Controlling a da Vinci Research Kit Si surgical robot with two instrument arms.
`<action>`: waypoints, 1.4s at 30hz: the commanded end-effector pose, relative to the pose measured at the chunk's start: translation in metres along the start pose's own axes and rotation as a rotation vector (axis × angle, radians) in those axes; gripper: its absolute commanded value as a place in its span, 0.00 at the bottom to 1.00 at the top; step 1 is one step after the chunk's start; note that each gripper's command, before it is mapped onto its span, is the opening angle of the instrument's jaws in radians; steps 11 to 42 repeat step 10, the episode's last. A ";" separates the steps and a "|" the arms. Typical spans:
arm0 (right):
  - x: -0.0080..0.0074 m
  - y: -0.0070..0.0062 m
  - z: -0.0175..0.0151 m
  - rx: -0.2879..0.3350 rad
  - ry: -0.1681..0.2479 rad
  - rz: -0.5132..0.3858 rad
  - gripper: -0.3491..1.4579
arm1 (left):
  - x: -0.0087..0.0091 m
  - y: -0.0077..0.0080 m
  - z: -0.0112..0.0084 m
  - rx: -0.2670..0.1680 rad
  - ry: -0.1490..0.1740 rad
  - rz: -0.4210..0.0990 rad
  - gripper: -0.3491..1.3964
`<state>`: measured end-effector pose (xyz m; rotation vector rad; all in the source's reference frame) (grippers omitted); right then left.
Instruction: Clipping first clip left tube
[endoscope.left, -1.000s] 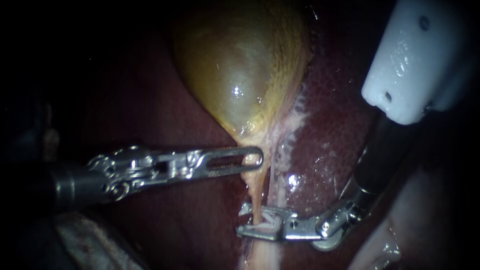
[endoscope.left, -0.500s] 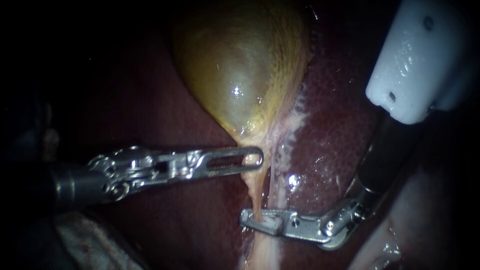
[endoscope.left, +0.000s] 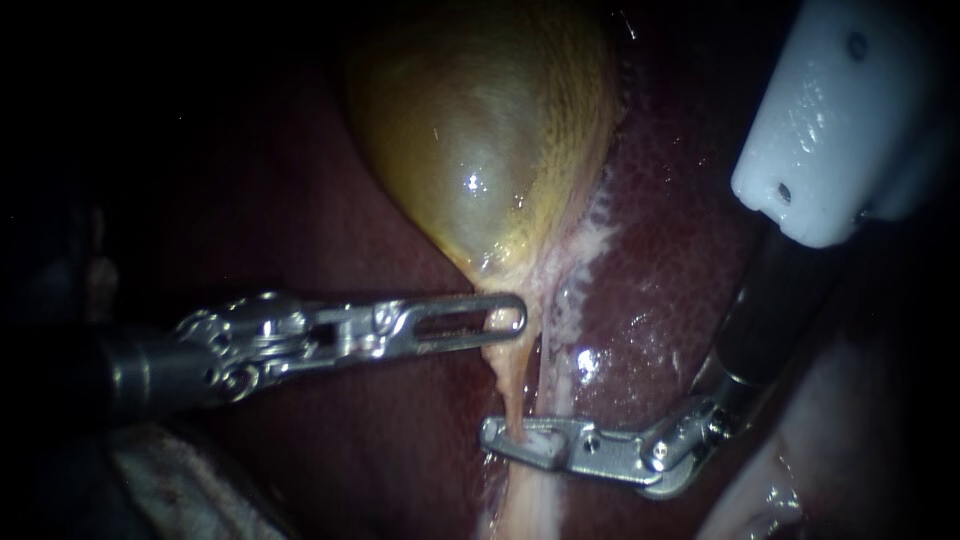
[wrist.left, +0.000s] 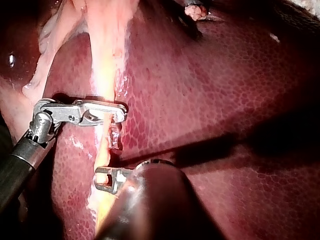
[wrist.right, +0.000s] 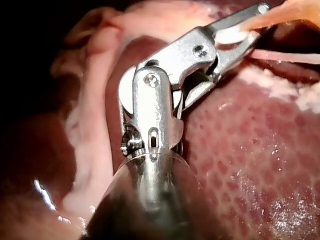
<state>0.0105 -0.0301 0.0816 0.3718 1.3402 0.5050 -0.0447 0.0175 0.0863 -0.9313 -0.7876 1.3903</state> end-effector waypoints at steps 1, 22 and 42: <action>0.0000 0.0000 0.0000 0.000 0.000 0.000 0.00 | 0.0000 0.0000 0.0000 0.000 0.000 0.000 0.00; -0.0001 0.0000 0.0000 0.000 0.000 0.000 0.00 | 0.0000 -0.0001 0.0000 0.000 0.000 0.001 0.00; -0.0001 0.0000 0.0000 0.000 0.000 0.000 0.00 | 0.0000 -0.0001 0.0000 0.000 0.000 0.001 0.00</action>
